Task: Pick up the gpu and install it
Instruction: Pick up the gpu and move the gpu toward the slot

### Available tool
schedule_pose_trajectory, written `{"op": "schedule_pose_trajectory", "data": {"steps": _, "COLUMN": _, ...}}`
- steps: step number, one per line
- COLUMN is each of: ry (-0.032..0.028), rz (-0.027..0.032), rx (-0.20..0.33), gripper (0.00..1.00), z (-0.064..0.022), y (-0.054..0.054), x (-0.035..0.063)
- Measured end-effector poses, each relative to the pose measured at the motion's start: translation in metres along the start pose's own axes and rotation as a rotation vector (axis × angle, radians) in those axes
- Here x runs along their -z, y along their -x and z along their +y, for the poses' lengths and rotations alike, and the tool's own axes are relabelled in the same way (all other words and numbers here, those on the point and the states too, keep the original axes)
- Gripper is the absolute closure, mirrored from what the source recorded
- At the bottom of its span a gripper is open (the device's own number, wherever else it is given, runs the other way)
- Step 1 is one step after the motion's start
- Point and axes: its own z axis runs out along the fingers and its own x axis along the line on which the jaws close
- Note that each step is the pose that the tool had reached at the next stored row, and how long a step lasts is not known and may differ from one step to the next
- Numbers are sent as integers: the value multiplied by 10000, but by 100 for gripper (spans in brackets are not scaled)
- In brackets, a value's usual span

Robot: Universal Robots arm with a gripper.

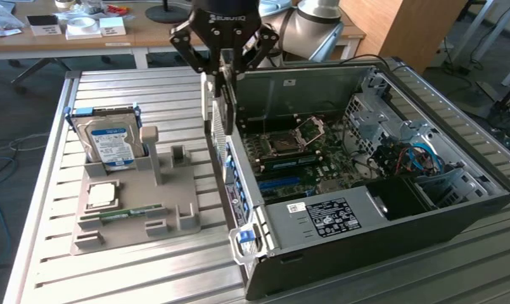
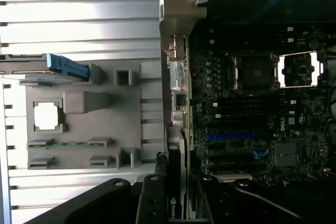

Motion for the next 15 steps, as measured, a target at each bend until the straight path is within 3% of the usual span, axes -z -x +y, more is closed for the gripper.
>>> {"op": "schedule_pose_trajectory", "data": {"steps": 15, "ry": 88, "rz": 6, "rx": 6, "gripper": 73, "z": 38, "y": 543, "x": -14}}
